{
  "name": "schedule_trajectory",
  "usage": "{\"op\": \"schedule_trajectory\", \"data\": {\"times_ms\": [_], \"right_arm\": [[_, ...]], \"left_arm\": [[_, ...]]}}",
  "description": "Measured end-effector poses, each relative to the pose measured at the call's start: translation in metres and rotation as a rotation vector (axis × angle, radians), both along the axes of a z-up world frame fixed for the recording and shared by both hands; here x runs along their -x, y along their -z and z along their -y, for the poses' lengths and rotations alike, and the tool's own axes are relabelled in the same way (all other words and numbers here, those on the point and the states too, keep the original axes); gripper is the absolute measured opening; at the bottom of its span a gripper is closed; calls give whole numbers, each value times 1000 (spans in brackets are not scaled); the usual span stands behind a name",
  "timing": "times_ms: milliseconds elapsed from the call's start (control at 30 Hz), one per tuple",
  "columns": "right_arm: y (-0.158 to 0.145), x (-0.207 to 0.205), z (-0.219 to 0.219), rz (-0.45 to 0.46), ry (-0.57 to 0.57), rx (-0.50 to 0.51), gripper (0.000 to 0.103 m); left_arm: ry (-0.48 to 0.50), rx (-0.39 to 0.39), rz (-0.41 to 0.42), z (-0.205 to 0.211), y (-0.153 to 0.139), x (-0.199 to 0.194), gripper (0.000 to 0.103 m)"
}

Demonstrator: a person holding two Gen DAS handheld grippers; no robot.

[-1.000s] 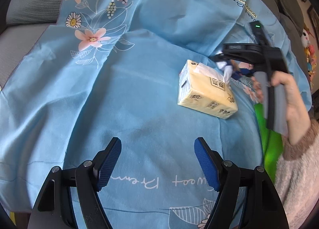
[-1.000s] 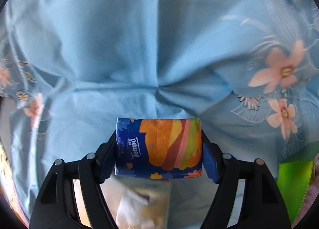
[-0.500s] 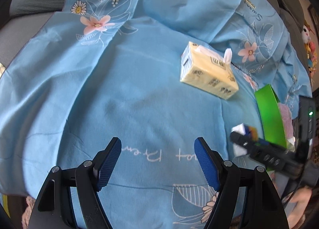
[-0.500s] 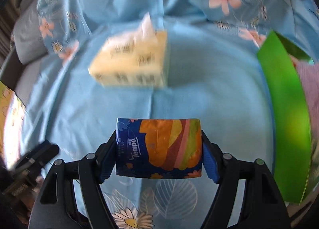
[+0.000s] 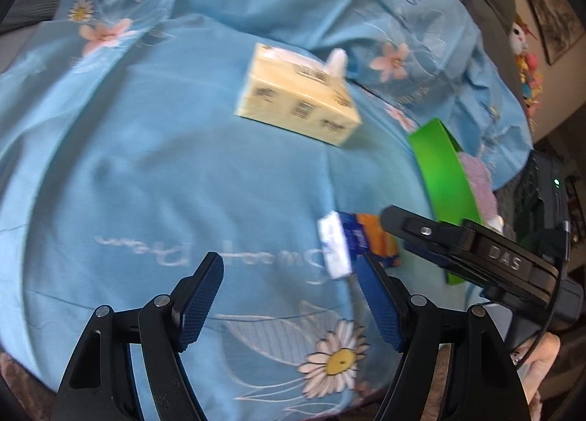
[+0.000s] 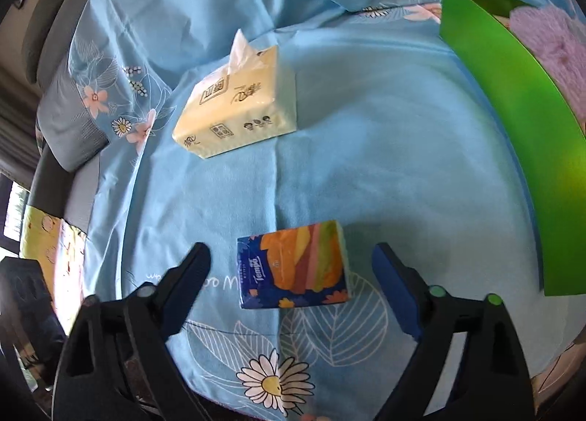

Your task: Organize soft objects

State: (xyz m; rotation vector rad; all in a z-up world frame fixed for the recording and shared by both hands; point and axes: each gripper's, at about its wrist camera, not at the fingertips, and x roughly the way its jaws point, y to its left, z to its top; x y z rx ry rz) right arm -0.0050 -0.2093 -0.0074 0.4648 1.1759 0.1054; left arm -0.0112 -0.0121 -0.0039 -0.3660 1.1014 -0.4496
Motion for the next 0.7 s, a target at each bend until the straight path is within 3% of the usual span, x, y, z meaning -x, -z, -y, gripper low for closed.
{"op": "schedule_trajectory", "data": {"times_ms": [67,133,200,267,333,467,700], "right_arm": [[3,3,2,-10,-2,-15,65],[9,3,4,-19,-8,-57,57],[15,4,4,-36,-7,-89,55],[20,5,7,-44,4,-102,55],[23,6,9,-46,8,-132,52],[23,10,13,-32,9,-163,45],[3,21,27,34,29,-180,45]], "left_arm": [[38,16,-15,16,4,-2,76],[69,29,-24,29,8,-4,66],[89,31,-45,38,13,-6,65],[100,12,-57,46,18,-7,57],[117,-3,-66,52,23,-8,42],[134,-47,-24,62,16,-4,40],[164,-91,80,73,-13,4,40]]}}
